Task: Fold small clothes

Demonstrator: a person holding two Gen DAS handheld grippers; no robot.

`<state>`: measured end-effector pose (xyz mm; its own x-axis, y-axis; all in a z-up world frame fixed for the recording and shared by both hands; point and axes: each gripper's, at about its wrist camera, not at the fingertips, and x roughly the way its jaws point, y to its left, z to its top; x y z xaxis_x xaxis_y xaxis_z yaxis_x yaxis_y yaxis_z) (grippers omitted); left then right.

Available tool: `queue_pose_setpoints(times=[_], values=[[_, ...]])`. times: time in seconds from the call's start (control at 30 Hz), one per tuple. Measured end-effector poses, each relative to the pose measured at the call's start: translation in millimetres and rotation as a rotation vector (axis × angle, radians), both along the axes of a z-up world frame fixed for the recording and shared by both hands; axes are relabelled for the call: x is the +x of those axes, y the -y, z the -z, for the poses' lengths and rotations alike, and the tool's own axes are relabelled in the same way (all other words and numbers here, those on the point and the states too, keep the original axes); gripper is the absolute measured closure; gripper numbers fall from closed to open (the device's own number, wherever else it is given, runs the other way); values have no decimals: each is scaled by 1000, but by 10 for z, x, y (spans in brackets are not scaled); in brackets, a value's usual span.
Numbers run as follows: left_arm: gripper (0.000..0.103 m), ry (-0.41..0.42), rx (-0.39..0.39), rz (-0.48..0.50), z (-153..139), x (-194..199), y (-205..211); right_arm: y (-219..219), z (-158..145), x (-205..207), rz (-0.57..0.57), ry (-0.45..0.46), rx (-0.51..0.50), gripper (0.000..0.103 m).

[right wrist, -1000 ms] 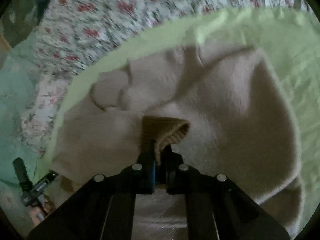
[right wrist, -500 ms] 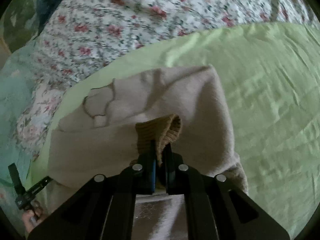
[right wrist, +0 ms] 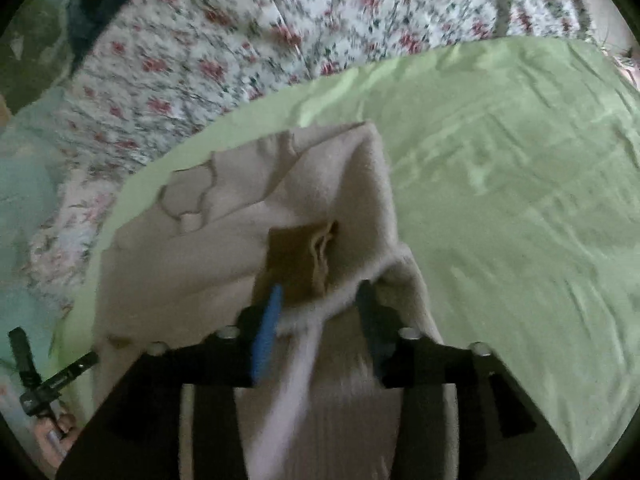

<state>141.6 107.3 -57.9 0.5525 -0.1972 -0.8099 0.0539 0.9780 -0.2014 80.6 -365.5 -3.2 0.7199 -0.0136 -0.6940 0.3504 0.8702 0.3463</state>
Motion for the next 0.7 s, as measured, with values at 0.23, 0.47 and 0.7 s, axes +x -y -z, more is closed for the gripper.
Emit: queue_pose_setpoints(times=[0.23,0.47,0.7], values=[[46,-13,-120,133,15,-969,51,-183,-90,-920,-75,27,21,48],[39,-36,-184,177,127,-1609,12,-205,6,-1562,-94,25,49,46],[39,-87,-284,240,341,-1905,58,-148,100,-2052,-78,25,102,46]])
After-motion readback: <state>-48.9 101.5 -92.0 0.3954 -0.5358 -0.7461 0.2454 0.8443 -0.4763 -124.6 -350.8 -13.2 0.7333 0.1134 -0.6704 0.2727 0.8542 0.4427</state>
